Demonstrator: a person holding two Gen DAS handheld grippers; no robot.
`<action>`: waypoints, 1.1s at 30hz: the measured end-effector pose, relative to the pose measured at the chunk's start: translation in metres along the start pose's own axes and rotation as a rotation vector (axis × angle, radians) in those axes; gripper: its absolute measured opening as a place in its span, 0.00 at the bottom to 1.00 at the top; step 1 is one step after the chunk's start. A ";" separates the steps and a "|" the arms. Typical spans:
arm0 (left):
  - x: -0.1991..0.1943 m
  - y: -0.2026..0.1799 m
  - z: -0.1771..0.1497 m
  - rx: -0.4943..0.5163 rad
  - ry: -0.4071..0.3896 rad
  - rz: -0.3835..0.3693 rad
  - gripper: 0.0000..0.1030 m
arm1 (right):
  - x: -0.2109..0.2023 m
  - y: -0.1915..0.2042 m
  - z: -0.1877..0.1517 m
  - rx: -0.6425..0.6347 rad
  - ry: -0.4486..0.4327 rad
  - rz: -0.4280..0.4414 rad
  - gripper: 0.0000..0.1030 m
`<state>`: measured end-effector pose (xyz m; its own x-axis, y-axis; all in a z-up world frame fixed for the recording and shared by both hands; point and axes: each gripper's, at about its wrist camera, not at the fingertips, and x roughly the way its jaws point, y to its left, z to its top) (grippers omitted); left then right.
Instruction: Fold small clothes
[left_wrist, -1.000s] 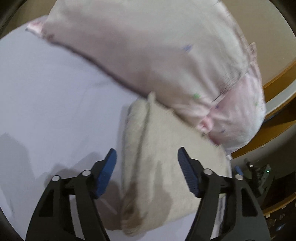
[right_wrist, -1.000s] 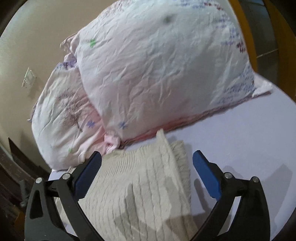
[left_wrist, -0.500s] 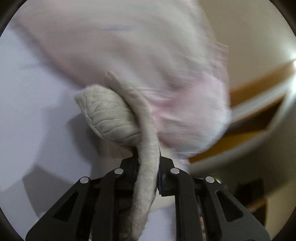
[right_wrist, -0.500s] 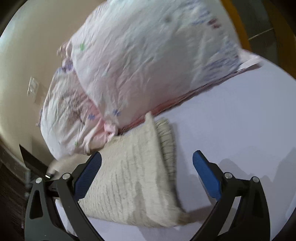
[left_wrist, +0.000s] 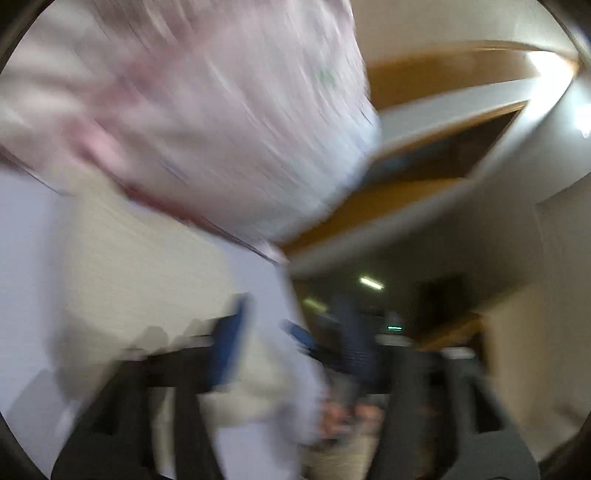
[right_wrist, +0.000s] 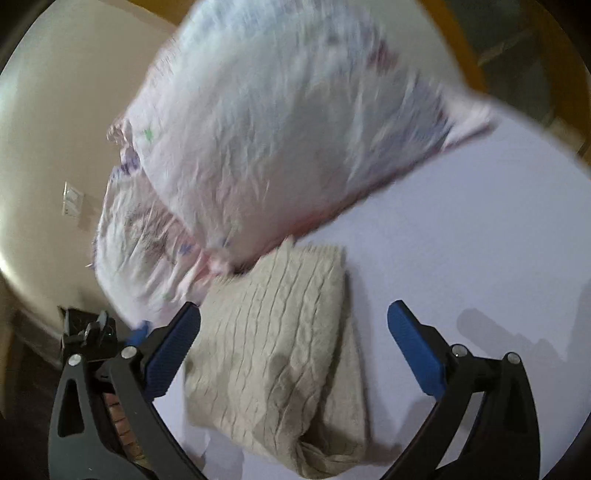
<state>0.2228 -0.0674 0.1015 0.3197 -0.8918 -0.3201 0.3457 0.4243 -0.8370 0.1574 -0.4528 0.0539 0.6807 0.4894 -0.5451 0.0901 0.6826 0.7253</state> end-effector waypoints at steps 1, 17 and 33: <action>-0.012 0.007 0.000 0.020 -0.028 0.103 0.76 | 0.014 -0.001 0.003 0.014 0.063 0.009 0.98; 0.062 0.058 -0.051 0.030 0.142 0.281 0.61 | 0.088 -0.003 -0.016 0.014 0.249 0.089 0.39; -0.082 0.083 -0.044 0.077 -0.076 0.446 0.58 | 0.104 0.136 -0.073 -0.426 -0.025 -0.322 0.69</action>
<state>0.1867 0.0344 0.0389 0.5148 -0.6064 -0.6060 0.2229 0.7773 -0.5884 0.1874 -0.2694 0.0648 0.6847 0.2096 -0.6980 -0.0023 0.9584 0.2855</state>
